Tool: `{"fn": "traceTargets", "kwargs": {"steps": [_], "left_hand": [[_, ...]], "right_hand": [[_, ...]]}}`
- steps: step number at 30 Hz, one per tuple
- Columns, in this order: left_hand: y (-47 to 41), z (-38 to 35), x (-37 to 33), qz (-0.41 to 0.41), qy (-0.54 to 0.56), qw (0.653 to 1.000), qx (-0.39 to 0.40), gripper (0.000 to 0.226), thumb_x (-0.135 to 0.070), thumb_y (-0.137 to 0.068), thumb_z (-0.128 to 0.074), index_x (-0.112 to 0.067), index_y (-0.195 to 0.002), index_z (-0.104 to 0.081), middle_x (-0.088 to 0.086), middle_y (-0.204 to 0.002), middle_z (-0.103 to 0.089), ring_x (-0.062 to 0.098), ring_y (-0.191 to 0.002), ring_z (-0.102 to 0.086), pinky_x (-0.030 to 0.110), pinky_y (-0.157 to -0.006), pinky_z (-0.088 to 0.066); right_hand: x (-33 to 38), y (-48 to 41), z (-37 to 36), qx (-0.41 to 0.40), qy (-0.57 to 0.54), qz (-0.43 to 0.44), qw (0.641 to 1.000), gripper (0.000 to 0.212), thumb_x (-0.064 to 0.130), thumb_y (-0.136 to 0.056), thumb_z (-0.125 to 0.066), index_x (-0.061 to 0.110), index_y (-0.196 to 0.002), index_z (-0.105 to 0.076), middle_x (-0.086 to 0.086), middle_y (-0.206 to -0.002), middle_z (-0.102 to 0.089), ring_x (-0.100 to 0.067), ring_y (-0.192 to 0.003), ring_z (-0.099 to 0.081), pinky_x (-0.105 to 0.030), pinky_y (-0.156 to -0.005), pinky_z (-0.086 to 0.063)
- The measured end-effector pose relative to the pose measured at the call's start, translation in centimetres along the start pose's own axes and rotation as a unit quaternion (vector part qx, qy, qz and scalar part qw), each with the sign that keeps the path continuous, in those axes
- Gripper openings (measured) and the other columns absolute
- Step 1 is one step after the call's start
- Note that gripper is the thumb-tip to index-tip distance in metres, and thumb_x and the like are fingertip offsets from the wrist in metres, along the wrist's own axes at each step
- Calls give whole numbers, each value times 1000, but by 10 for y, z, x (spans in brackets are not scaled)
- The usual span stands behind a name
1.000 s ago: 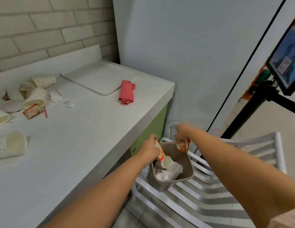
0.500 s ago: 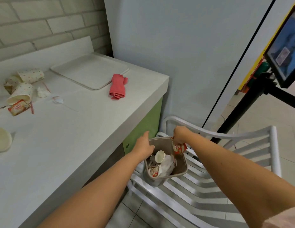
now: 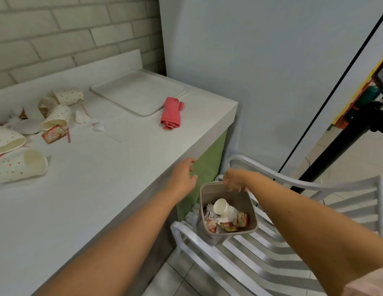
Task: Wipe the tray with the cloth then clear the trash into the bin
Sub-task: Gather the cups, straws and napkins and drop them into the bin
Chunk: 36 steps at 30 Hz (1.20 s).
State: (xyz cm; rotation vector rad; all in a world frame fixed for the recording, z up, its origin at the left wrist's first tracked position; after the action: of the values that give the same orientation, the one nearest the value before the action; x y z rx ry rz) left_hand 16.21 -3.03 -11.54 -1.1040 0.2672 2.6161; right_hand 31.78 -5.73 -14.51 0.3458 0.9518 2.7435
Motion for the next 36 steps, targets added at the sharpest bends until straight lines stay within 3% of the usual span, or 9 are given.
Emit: {"fn": "traceTargets", "kwargs": {"steps": [3,6,9,15,19,25,28,32,36], "left_hand": [[1,28,1,-33,-16,998,-48,40,-4,-88,-51,-10,-128,-49,9,-114,-54,15,-83,-49,24,-78,-42],[5,61,7,-63,-54,993,-83,37,-3,-89,-48,-11,-125,-52,5,-112,-54,10,-88,-44,19,-79,-37],[10,105,20,-82,-82,984,-137,30,-5,-90,-49,-14,-118,-57,2,-107,-57,8,-91,-42,17,-81,-35],[23,194,70,-32,-139,964,-223,28,-2,-88,-52,-9,-114,-60,8,-106,-59,23,-103,-46,23,-83,-35],[32,239,105,17,-175,951,-256,29,0,-85,-54,-7,-112,-61,11,-107,-59,29,-107,-47,32,-90,-37],[42,282,143,85,-260,925,-263,36,-3,-83,-57,-13,-118,-59,10,-130,-46,30,-121,-36,40,-99,-33],[46,302,161,116,-297,912,-258,49,-3,-79,-61,-18,-125,-53,8,-136,-37,29,-125,-33,42,-101,-31],[42,319,192,157,-341,906,-197,69,-7,-78,-63,-25,-140,-36,11,-149,-20,33,-134,-23,46,-106,-26],[34,331,214,186,-366,900,-150,77,-11,-81,-61,-30,-145,-23,12,-154,-9,34,-140,-13,49,-111,-19]], "right_hand": [[23,1,12,-10,-22,22,999,34,5,-88,-55,3,-122,-59,-1,-69,-52,-13,-57,-49,-21,-51,-41],[52,6,23,-21,-28,48,998,35,4,-90,-52,3,-125,-57,-7,-90,-56,-20,-77,-53,-21,-54,-41],[81,10,28,-9,-19,75,997,32,4,-92,-46,5,-122,-56,-9,-98,-57,-21,-76,-58,-25,-58,-47],[135,18,45,-29,-24,133,990,15,7,-91,-45,7,-96,-60,-13,-91,-63,-23,-76,-59,-24,-57,-47],[175,28,53,-47,-11,167,985,25,5,-89,-43,1,-103,-64,-11,-86,-63,-22,-72,-59,-23,-54,-45],[234,36,59,-91,-7,227,969,26,3,-86,-44,4,-103,-64,-4,-81,-58,-14,-58,-53,-20,-48,-39],[264,40,62,-125,2,266,956,25,7,-89,-50,8,-110,-63,6,-89,-49,-15,-81,-49,-21,-62,-41],[299,41,57,-133,-1,298,945,36,12,-90,-54,16,-126,-53,-7,-121,-49,-17,-96,-44,-24,-81,-36],[327,41,51,-136,-3,309,941,54,20,-90,-58,23,-140,-38,-9,-133,-37,-25,-118,-46,-28,-91,-37]]}}
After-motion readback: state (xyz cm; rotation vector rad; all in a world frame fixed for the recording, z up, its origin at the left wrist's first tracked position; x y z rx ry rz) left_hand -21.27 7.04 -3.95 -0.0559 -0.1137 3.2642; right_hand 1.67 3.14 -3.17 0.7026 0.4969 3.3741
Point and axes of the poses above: each hand's wrist, its own y-axis away from the middle knuckle, its own z-axis out of the back of the hand, x = y × z, the point moved 8 cm from there along -y, towards the middle knuckle
